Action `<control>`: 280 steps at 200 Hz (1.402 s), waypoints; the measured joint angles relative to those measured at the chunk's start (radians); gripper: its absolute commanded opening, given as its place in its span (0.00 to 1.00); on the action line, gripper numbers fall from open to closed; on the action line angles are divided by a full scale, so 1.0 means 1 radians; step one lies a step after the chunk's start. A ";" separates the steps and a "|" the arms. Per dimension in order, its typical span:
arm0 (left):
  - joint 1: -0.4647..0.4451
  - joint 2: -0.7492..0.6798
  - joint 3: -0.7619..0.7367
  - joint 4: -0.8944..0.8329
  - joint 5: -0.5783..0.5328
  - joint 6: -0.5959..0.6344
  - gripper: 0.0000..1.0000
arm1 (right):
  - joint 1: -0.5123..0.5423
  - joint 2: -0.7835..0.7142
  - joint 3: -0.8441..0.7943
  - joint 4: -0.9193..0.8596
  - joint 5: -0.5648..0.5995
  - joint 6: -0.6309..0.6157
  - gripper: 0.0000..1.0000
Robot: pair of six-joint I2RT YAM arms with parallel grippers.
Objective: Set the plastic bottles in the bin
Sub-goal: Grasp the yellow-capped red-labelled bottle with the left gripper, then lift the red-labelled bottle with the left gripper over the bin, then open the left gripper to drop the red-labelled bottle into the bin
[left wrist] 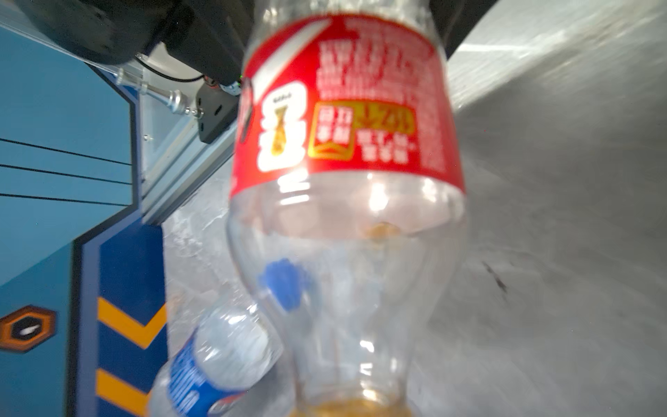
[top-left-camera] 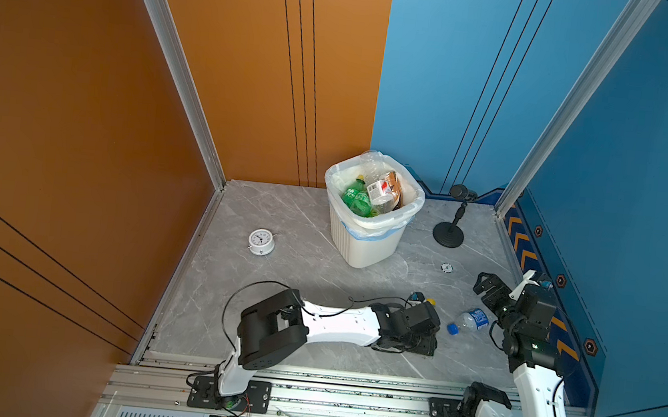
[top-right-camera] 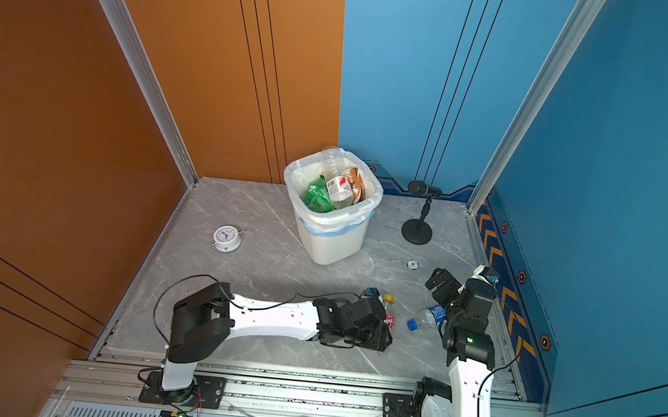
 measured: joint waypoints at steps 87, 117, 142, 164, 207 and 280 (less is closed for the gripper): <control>0.200 -0.472 0.019 -0.121 -0.185 0.391 0.55 | 0.081 0.112 0.030 0.044 -0.016 0.011 1.00; 0.327 -0.510 0.055 -0.153 -0.202 0.481 0.55 | 0.171 0.151 0.078 0.044 0.010 0.008 1.00; 0.424 -0.511 0.095 -0.167 -0.202 0.523 0.55 | 0.222 0.166 0.101 0.044 0.032 0.007 1.00; 0.501 -0.505 0.140 -0.168 -0.195 0.545 0.55 | 0.240 0.178 0.105 0.044 0.044 0.007 1.00; 0.596 -0.409 0.275 -0.146 -0.142 0.556 0.55 | 0.245 0.223 0.105 0.043 0.056 0.003 1.00; 0.713 -0.203 0.333 -0.094 -0.044 0.457 0.98 | 0.245 0.224 0.125 0.043 0.063 -0.008 1.00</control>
